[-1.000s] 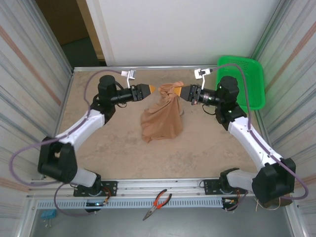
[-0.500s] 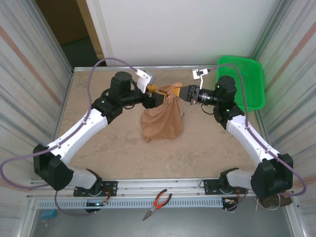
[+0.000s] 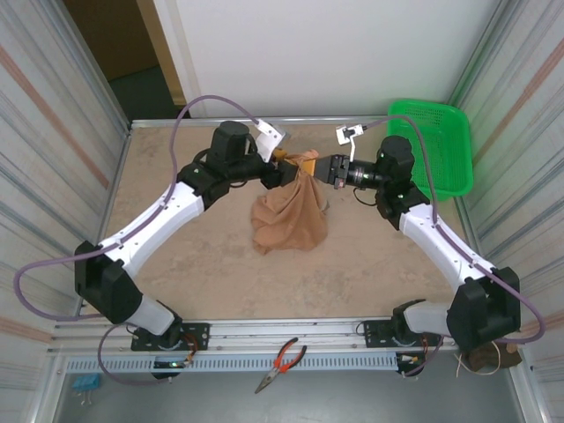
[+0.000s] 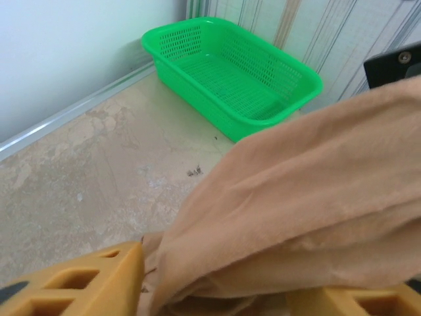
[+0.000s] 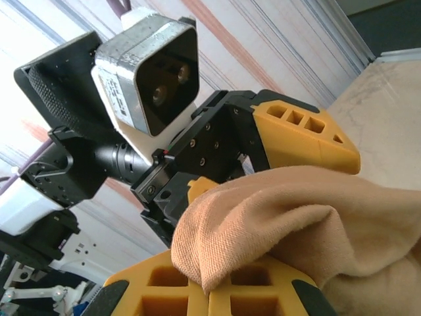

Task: Fold the inside-out t-shirt

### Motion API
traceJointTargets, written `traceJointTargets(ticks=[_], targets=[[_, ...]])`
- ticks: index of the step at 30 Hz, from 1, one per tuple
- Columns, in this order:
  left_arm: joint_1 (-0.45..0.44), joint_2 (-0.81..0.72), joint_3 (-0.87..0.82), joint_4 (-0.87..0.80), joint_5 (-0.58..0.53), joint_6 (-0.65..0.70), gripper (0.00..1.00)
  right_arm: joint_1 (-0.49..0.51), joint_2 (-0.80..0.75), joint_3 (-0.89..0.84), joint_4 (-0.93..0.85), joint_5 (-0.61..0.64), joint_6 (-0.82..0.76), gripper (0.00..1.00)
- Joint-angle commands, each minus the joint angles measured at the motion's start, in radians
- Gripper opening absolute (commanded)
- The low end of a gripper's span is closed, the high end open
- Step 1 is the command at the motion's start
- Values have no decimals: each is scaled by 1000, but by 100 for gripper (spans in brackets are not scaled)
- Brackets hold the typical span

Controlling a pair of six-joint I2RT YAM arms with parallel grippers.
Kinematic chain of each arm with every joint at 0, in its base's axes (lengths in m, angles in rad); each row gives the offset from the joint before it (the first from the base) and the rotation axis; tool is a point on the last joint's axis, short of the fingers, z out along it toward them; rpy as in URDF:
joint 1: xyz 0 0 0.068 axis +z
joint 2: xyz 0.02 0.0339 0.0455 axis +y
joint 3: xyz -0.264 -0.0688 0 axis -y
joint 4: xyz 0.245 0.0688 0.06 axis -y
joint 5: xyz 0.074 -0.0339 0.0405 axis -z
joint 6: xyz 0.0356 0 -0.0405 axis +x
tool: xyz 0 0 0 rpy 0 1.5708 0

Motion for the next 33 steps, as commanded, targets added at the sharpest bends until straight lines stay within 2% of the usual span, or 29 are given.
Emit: traceJointTargets(ticks=[1, 2, 5, 11, 12, 14, 15, 16, 18, 21, 24, 27, 30, 33], targets=[[-8, 32, 44, -20, 69, 52, 13, -6, 4, -12, 32, -23, 9, 0], [-5, 37, 45, -26, 88, 59, 1, -13, 4, -12, 32, -23, 8, 0], [17, 30, 35, -27, 186, 28, 0, -48, 17, -20, 30, -18, 8, 0], [115, -52, -61, 162, 482, -223, 0, -98, 119, -34, 14, 65, 11, 0], [129, -65, -81, 215, 525, -285, 0, -97, 144, -31, 15, 83, 16, 8], [157, -78, -118, 320, 591, -398, 0, -97, 178, -21, 8, 120, 28, 40], [171, -77, -134, 379, 625, -475, 0, -96, 189, -20, 1, 137, 32, 49], [182, -73, -150, 441, 652, -540, 0, -96, 189, -19, -13, 154, 33, 52], [202, -63, -194, 594, 683, -681, 0, -93, 163, -27, -57, 195, 26, 53], [213, -48, -234, 733, 699, -797, 0, -83, 59, -56, -139, 266, 1, 53], [213, -38, -238, 740, 704, -808, 0, -31, -76, -50, -285, 382, -64, 50], [213, -35, -243, 740, 698, -813, 0, 89, -170, 6, -441, 551, -165, 45], [212, -33, -245, 740, 695, -816, 0, 193, -188, 57, -507, 683, -214, 44], [213, -33, -247, 734, 692, -815, 0, 236, -165, 80, -495, 722, -212, 44]])
